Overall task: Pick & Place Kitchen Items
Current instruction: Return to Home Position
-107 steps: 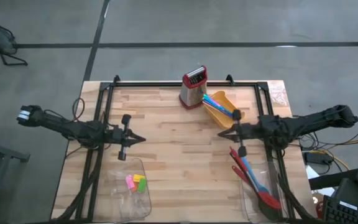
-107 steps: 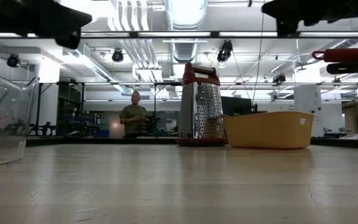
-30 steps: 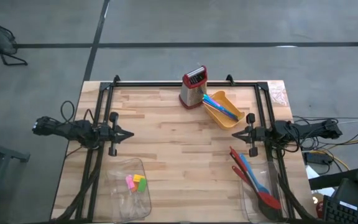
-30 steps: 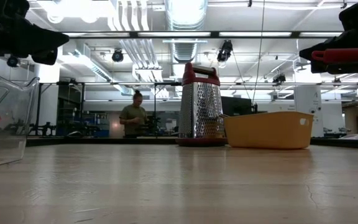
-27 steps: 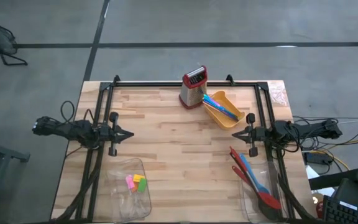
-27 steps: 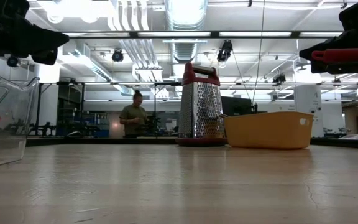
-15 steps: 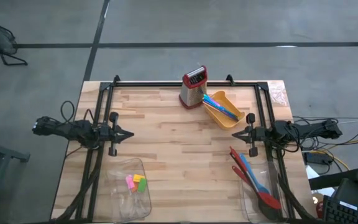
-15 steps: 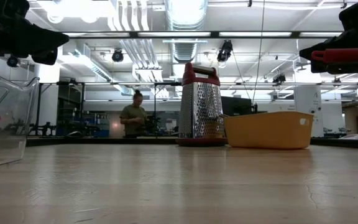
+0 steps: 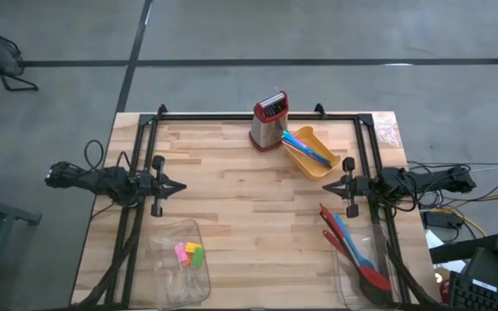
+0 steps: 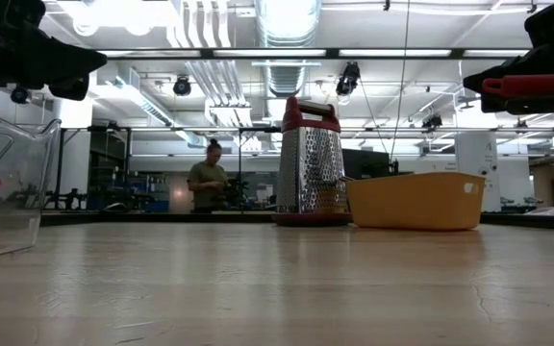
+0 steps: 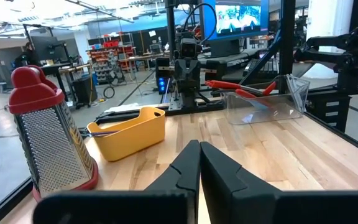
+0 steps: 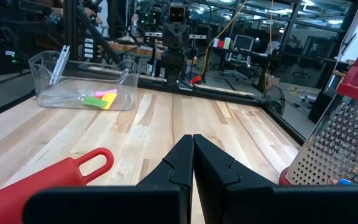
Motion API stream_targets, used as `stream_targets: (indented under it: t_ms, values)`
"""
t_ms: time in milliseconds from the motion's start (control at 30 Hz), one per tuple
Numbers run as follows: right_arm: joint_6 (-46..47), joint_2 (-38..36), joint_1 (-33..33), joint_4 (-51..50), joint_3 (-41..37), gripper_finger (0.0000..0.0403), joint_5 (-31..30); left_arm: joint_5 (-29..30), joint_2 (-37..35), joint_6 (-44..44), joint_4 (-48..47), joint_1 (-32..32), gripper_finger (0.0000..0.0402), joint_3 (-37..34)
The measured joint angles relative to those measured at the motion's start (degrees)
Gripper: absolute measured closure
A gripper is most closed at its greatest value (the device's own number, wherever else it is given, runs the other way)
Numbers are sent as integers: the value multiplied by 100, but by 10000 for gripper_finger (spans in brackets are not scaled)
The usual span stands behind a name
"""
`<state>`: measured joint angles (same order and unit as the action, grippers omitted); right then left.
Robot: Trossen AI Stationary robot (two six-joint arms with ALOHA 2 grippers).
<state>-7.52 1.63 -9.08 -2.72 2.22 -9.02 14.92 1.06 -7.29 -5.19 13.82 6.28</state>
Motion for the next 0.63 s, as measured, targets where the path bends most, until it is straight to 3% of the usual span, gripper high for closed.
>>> stream_targets:
  t_ms: [633]
  values:
    - [-1, 0, 0, 0, 0, 394, 0, 0, 0, 0, 0, 0, 383, 0]
